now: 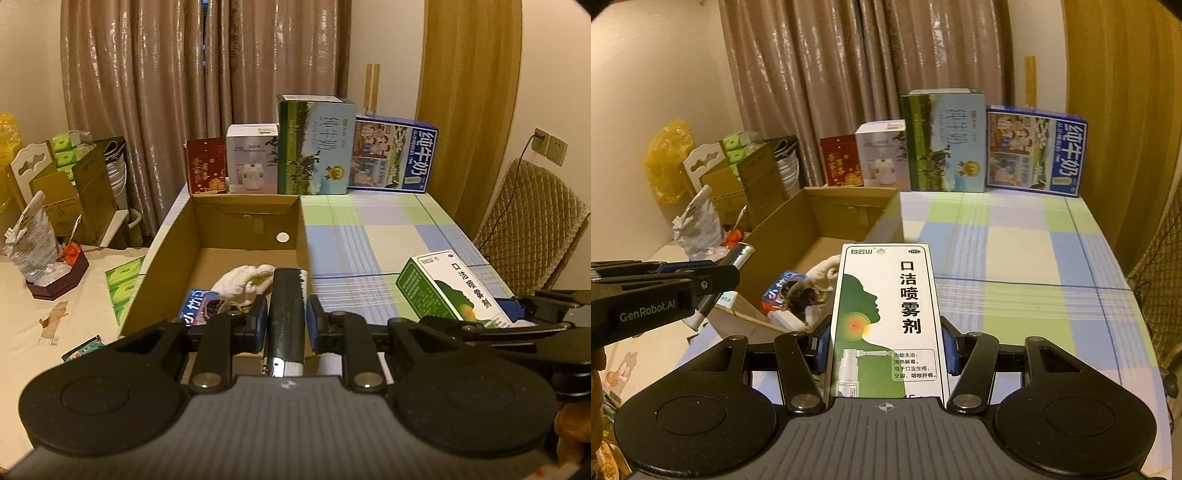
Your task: Organize objects
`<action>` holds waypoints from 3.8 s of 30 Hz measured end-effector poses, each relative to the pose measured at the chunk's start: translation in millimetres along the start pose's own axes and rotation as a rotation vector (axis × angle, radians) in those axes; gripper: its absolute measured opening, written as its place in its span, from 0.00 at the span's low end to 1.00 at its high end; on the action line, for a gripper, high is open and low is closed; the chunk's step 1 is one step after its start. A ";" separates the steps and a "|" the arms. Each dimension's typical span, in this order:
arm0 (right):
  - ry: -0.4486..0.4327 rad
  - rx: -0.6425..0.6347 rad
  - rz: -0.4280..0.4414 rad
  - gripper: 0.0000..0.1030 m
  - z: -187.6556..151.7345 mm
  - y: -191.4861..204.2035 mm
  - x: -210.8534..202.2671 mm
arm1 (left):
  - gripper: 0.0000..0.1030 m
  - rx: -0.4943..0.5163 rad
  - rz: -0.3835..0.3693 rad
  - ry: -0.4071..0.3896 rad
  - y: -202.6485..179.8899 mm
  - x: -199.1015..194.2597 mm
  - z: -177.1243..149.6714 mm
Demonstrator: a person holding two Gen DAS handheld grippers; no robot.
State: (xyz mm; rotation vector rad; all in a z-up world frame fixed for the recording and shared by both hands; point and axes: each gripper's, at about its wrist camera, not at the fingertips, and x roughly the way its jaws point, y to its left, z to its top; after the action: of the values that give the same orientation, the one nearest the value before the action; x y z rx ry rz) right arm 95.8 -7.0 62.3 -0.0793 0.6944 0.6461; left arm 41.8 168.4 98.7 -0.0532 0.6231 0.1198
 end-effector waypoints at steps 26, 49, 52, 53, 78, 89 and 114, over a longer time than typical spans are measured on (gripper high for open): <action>0.036 -0.056 0.091 0.51 33.3 58.3 62.2 | 0.17 0.010 0.074 0.047 78.5 29.8 19.9; 0.087 -0.028 0.091 0.51 54.1 62.7 128.6 | 0.08 0.032 0.040 0.114 108.6 94.5 36.2; 0.092 -0.018 0.091 0.51 55.3 59.8 134.6 | 0.08 0.032 0.041 0.116 111.7 103.7 38.5; 0.093 -0.016 0.092 0.51 55.6 59.2 136.0 | 0.08 0.032 0.042 0.116 112.9 105.6 39.3; 0.099 0.112 0.170 0.57 66.1 49.1 166.9 | 0.25 -0.013 0.070 0.136 131.8 117.2 31.6; 0.065 0.146 0.142 0.70 64.9 28.5 135.2 | 0.57 -0.037 0.072 0.117 129.4 96.3 25.1; 0.082 0.115 -0.001 0.98 11.1 22.5 23.0 | 0.99 -0.035 0.087 0.055 94.1 2.9 -3.7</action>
State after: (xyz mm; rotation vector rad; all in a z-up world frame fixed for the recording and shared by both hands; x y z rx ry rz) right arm 102.5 26.3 59.8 0.0001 0.8089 0.6032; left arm 29.9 261.6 92.7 -0.0637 0.6780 0.2147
